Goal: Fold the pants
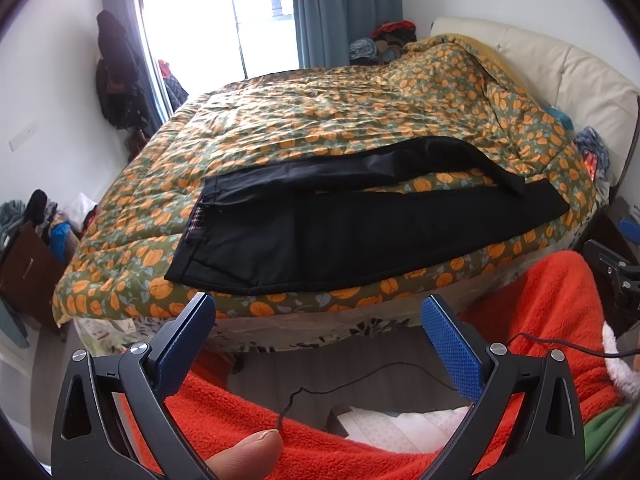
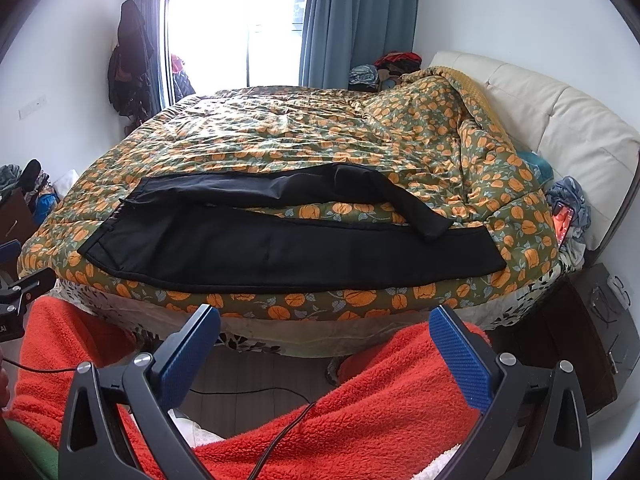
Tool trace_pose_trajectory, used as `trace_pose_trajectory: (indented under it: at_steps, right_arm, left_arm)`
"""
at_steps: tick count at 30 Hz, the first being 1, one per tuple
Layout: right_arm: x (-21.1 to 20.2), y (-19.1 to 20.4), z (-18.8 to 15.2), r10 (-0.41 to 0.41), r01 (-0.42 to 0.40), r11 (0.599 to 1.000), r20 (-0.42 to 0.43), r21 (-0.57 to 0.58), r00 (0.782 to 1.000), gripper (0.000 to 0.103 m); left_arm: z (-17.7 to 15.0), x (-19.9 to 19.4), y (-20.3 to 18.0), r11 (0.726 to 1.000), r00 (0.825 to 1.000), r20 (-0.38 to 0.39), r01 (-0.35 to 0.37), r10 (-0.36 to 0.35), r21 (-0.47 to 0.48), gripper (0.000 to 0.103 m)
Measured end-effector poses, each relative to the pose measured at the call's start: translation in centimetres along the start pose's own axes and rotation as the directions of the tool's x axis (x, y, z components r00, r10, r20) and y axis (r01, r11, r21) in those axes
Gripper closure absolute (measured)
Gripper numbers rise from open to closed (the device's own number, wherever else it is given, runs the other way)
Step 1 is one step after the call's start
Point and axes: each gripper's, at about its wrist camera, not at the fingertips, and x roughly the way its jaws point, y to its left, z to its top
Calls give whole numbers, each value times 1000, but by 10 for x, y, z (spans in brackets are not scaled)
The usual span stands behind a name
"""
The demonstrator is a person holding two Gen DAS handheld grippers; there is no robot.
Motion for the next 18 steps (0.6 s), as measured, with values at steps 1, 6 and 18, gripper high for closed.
trace_pose_trajectory:
  at_steps: [1,6,18]
  right_arm:
    - [0,0,0,3,-3,1000,-2,0,1000,0]
    - [2,0,0,6,-6,1000,-4,0,1000,0]
    - [4,2,-2,12,-12,1000,-9,0,1000,0]
  left_arm:
    - [0,0,0,1000,1000,0,0,0,0,0]
    - [0,0,0,1000,1000,0,0,0,0,0]
    - [1,0,0,1000,1000,0,-1,1,2,0]
